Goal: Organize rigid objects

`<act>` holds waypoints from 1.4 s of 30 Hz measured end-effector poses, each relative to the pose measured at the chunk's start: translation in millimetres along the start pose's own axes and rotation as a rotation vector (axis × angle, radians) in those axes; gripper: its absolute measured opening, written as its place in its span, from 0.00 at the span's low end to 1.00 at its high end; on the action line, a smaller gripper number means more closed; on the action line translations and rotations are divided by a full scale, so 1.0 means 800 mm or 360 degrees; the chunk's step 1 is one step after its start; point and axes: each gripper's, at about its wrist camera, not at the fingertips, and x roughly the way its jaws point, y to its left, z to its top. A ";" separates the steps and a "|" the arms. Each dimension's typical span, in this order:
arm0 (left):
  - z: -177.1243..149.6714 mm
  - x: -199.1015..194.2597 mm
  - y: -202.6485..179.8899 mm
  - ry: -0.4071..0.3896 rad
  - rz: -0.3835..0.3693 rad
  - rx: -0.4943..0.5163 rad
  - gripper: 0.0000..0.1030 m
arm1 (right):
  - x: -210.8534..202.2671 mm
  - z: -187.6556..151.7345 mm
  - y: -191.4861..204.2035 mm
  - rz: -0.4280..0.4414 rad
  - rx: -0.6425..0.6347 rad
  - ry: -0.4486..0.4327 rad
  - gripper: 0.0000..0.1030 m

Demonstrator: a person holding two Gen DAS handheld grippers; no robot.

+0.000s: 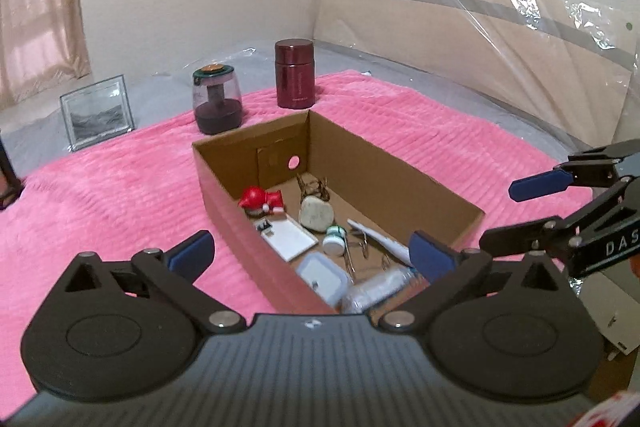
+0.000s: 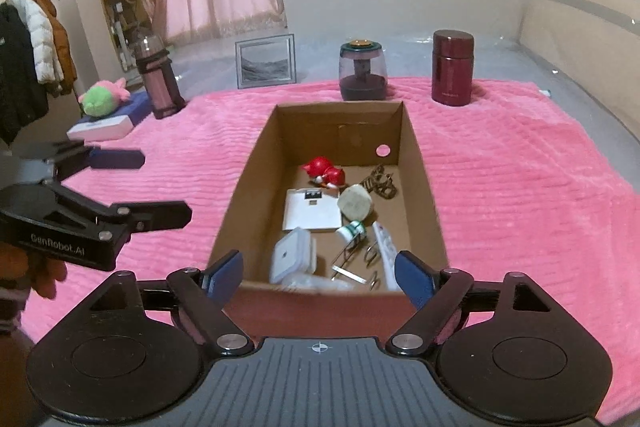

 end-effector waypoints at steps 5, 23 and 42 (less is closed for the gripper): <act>-0.029 -0.030 -0.007 -0.0009 0.0008 -0.0100 0.99 | -0.021 -0.028 0.011 -0.0023 0.0035 -0.0028 0.79; -0.114 -0.099 -0.016 0.0063 0.0183 -0.0323 0.99 | -0.053 -0.093 0.038 -0.0086 0.0169 -0.0044 0.80; -0.181 -0.104 -0.025 0.0218 0.0293 -0.0447 0.95 | -0.023 -0.147 0.069 -0.0053 0.0144 0.0121 0.80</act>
